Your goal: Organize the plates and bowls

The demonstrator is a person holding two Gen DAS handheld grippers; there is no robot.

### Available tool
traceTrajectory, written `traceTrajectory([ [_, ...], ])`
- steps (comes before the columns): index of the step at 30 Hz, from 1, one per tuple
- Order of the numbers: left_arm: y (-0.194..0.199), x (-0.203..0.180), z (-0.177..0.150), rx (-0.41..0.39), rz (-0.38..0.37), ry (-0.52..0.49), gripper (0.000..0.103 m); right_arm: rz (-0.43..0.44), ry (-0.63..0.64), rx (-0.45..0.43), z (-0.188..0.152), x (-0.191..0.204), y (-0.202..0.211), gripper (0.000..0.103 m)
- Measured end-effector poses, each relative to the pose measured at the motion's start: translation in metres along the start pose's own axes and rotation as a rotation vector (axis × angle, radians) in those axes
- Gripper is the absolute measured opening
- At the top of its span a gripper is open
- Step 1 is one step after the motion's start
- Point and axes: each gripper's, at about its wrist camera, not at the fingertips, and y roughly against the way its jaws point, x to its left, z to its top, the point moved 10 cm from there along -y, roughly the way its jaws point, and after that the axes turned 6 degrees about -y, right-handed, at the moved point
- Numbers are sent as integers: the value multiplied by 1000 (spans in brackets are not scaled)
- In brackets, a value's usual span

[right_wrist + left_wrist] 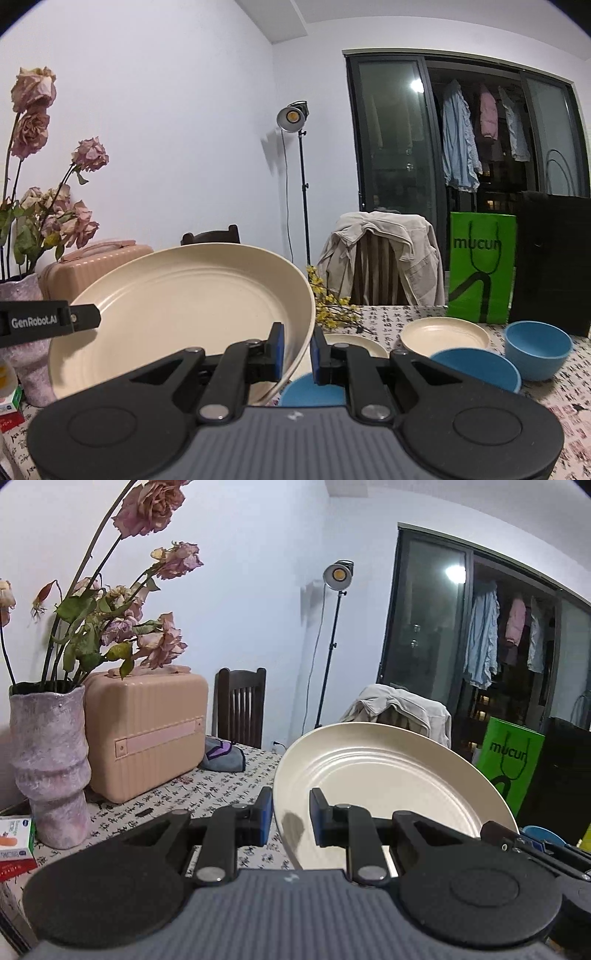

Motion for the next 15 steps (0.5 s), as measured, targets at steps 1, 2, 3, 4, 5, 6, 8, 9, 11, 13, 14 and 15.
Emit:
traceTrajectory([
  [1,5,-4,-2,-2,-4,-3,21,-4,-3,-1,-1,-4,5,14],
  [2,8,-8,-4,-3,-9,-7,21,-8,-4,-3,-3,-6,10,14],
  [3,12,-12,-6,-5,-15,-12,21,-15,-7,-6,-5,-10,16,14],
  [4,16,-15,-8,-6,-21,-15,21,-20,-9,-9,-6,-13,20,14],
  [5,19,-19,-10,-5,-28,-18,21,-27,-13,-11,-7,-17,25,14],
  [6,23,-24,-13,-5,-38,-20,21,-36,-18,-11,-9,-22,31,14],
  [8,30,-32,-18,-2,-54,-25,21,-51,-27,-11,-12,-31,41,14],
  [9,34,-36,-21,-2,-61,-26,21,-60,-32,-12,-14,-35,46,14],
  [11,39,-43,-28,-2,-69,-32,21,-77,-39,-13,-18,-44,55,14],
  [13,43,-52,-35,0,-82,-42,21,-102,-48,-9,-24,-53,63,14],
  [14,44,-57,-37,-3,-85,-53,21,-115,-49,-8,-27,-57,65,14],
  [15,45,-63,-39,-6,-89,-65,21,-123,-47,-8,-29,-62,67,15],
])
